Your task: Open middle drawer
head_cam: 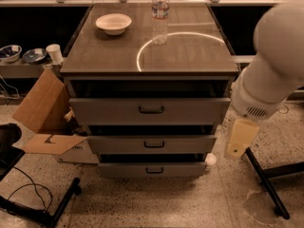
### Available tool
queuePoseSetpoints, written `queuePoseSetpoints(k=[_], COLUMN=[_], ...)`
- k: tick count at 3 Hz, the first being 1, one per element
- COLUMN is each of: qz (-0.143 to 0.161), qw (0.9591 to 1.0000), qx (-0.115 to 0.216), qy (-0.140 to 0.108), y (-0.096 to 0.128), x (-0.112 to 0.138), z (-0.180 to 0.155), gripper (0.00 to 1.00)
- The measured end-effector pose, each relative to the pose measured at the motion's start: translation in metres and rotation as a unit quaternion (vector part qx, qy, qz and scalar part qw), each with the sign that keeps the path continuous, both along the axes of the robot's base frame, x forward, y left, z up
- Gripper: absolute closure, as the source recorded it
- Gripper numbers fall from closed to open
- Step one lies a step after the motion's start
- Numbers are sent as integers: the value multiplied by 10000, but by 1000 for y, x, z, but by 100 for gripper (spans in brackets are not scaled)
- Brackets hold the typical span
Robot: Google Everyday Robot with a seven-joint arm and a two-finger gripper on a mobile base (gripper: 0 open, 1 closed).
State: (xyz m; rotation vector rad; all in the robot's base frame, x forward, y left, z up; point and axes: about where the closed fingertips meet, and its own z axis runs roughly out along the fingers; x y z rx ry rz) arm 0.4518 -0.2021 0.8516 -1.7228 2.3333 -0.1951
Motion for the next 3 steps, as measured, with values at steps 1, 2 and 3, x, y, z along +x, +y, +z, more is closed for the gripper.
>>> queuePoseSetpoints(k=[1,2,3], qz=[-83,-79,-40], qw=[9996,9988,9987], qx=[-231,-462,-461], qy=[100,102,214], y=[0,2,8], x=[8,22,32], z=[-72,-144,-205], gripper=[0,0,0])
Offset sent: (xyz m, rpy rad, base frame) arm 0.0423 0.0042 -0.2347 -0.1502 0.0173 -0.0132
